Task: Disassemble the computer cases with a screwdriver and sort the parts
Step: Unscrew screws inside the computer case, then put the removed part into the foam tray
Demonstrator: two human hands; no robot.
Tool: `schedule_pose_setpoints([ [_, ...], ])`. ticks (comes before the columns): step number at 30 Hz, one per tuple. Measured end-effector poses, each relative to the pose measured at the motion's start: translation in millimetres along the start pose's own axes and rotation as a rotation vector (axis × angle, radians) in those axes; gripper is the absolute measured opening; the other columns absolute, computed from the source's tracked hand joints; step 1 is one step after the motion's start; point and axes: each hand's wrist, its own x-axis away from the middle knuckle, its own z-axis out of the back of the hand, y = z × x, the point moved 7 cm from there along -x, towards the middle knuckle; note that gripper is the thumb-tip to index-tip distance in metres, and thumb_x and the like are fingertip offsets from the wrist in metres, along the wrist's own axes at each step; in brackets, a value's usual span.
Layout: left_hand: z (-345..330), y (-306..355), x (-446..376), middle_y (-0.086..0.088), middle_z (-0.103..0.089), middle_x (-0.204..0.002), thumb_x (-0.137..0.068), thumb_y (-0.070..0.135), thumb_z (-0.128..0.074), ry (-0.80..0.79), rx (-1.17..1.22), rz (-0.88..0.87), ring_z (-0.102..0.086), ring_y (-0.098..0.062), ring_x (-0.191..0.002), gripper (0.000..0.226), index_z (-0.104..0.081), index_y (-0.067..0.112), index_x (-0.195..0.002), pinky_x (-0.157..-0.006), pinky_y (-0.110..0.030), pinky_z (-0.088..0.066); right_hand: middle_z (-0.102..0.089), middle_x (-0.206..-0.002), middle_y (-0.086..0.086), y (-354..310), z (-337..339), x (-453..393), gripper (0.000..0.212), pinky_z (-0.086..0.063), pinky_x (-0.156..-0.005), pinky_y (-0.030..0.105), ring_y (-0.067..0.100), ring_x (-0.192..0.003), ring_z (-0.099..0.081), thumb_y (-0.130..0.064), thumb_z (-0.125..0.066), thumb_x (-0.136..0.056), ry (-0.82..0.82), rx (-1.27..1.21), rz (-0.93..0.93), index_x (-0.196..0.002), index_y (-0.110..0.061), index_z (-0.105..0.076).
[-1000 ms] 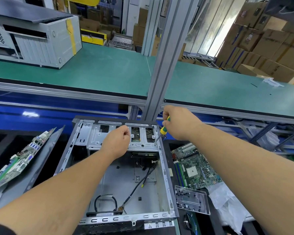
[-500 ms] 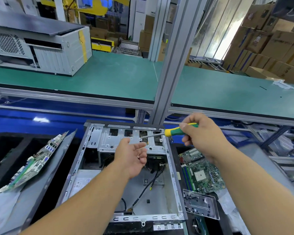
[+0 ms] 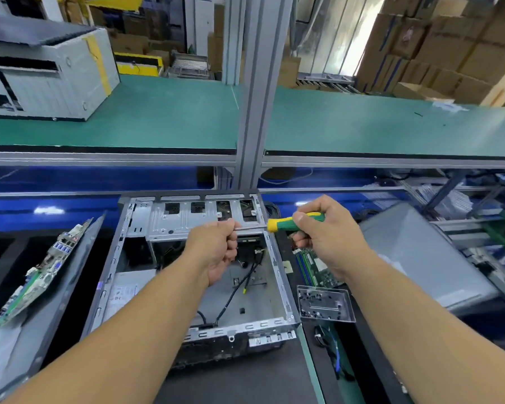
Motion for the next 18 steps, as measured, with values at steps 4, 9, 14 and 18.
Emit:
schedule_pose_setpoints([
  [4, -15, -25, 17, 0.004, -0.044, -0.062, -0.110, 0.008, -0.039, -0.033, 0.334, 0.193, -0.032, -0.006, -0.054, 0.023, -0.062, 0.008, -0.104, -0.042, -0.016, -0.024, -0.065, -0.084, 0.018, 34, 28, 20, 0.005, -0.057, -0.061, 0.029, 0.020, -0.062, -0.064, -0.008, -0.059, -0.102, 0.078, -0.580, -0.143, -0.104, -0.004, -0.057],
  [9, -58, -50, 48, -0.003, -0.049, -0.073, -0.101, -0.004, -0.034, -0.119, 0.439, 0.266, -0.037, -0.011, -0.060, 0.030, -0.063, 0.001, -0.107, -0.056, -0.020, -0.029, -0.068, -0.094, 0.010, 87, 50, 56, 0.031, -0.061, -0.072, 0.033, 0.019, -0.079, -0.069, -0.020, -0.064, -0.089, -0.044, -0.991, -0.325, -0.117, -0.006, -0.063],
  [14, -98, -88, 71, -0.015, -0.055, -0.093, -0.093, -0.013, -0.028, -0.092, 0.279, 0.314, -0.050, -0.018, -0.065, 0.037, -0.061, -0.005, -0.107, -0.055, -0.025, -0.043, -0.062, -0.085, 0.006, 141, 74, 79, 0.052, -0.055, -0.069, 0.035, 0.022, -0.073, -0.062, 0.000, -0.064, -0.076, -0.112, -0.954, -0.405, -0.126, -0.016, -0.064],
  [18, -125, -123, 73, -0.012, -0.050, -0.085, -0.090, -0.013, -0.026, -0.059, 0.100, 0.320, -0.045, -0.020, -0.061, 0.040, -0.059, -0.007, -0.112, -0.051, -0.027, -0.040, -0.055, -0.069, 0.002, 201, 117, 91, 0.041, -0.042, -0.052, 0.029, 0.020, -0.051, -0.046, 0.010, -0.046, -0.079, 0.200, -0.450, -0.535, -0.111, -0.007, -0.066],
])
